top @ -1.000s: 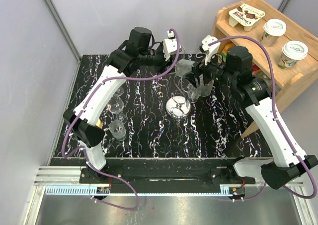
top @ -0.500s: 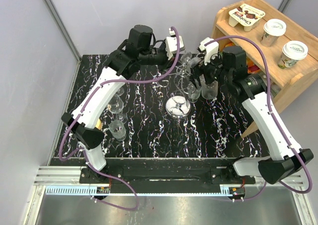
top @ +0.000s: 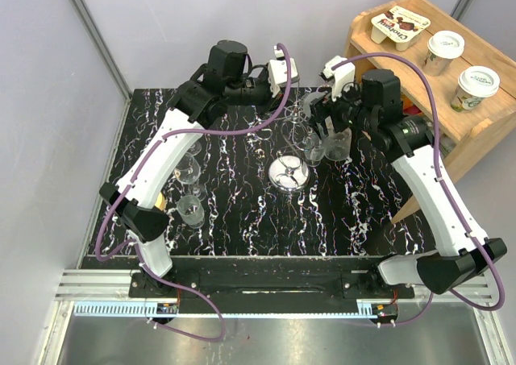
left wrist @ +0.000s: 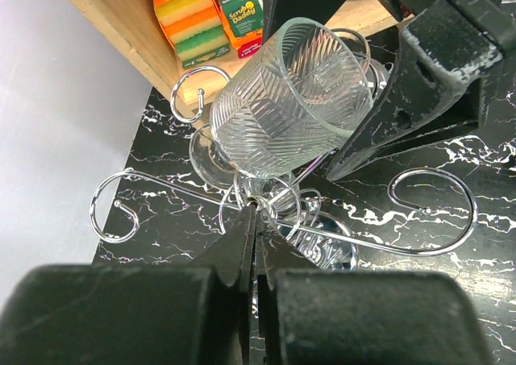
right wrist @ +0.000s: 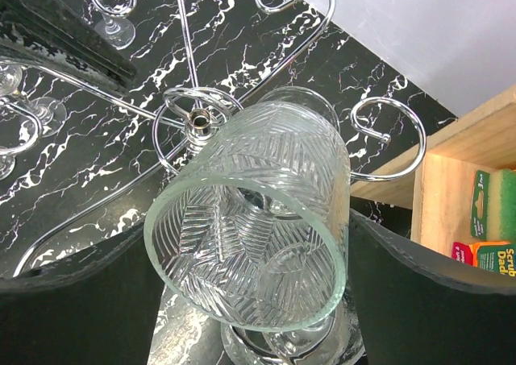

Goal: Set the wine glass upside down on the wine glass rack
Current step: Turn the wine glass upside down at the wine rack.

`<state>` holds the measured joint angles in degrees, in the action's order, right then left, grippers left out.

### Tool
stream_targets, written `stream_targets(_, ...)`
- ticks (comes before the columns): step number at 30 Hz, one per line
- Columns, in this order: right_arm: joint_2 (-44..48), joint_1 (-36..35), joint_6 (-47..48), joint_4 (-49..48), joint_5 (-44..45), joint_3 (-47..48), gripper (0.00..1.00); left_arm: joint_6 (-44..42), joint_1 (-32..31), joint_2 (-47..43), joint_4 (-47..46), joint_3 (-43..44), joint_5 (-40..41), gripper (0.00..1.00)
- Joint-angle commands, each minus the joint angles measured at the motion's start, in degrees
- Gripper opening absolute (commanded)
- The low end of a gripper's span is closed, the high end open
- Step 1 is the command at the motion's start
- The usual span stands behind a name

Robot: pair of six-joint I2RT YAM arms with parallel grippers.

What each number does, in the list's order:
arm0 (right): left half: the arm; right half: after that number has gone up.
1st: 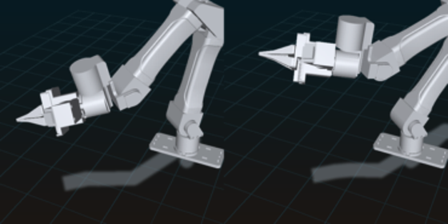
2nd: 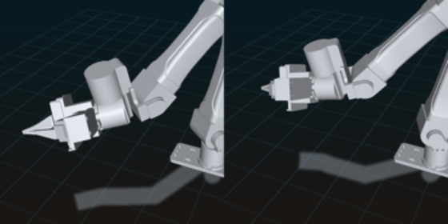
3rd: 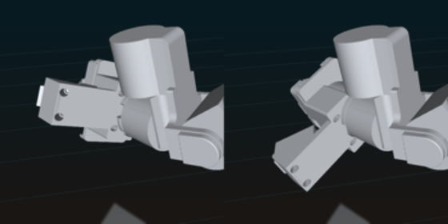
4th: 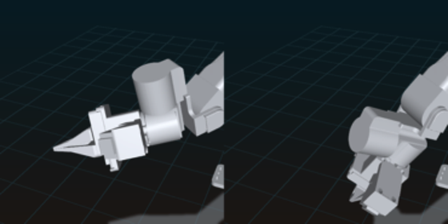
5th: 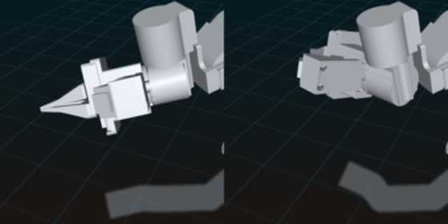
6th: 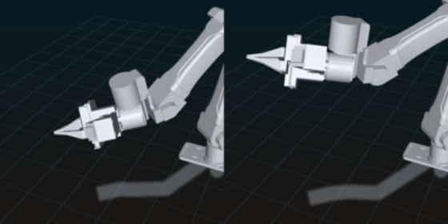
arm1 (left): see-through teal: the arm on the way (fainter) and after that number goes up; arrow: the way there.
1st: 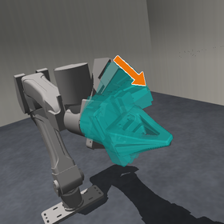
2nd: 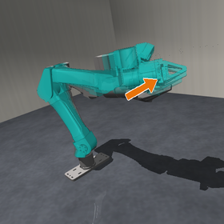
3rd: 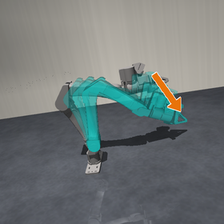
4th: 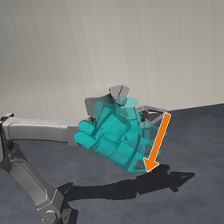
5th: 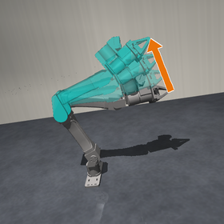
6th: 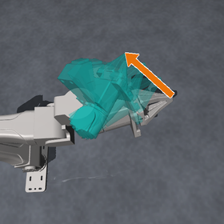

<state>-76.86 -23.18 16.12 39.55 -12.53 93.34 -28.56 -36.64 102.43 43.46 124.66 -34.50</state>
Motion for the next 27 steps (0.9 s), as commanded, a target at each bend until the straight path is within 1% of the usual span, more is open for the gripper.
stream_targets(1,0.0,0.2,0.8,-1.1,-0.3,2.5,0.87,-0.6,0.1,-2.8,-1.5,1.2,-0.7,0.0)
stream_targets(5,0.0,0.2,1.0,-1.2,0.0,3.0,0.89,-0.4,0.0,-2.8,-1.5,1.4,-0.8,0.0)
stream_targets(8,-0.2,0.2,1.2,-1.2,0.3,3.6,0.84,-0.3,0.0,-2.7,-1.5,1.5,-0.7,0.0)
stream_targets(13,-0.7,0.2,1.6,-1.5,1.1,4.2,0.73,-0.4,0.1,-2.9,-1.5,1.3,-0.7,0.0)
stream_targets(14,-0.7,0.2,1.7,-1.7,1.2,4.3,0.69,-0.4,0.0,-2.9,-1.5,1.2,-0.7,0.0)
stream_targets(20,-0.9,0.2,1.5,-1.6,1.3,5.6,0.53,-0.4,0.0,-3.1,-1.5,1.0,-0.6,0.0)
stream_targets(23,-1.0,0.2,1.5,-1.7,1.5,6.8,0.47,-0.5,0.0,-3.3,-1.5,1.0,-0.6,0.0)
stream_targets(27,-1.4,0.2,1.6,-1.8,1.5,8.4,0.42,-0.6,0.0,-3.3,-1.4,1.0,-0.7,0.0)
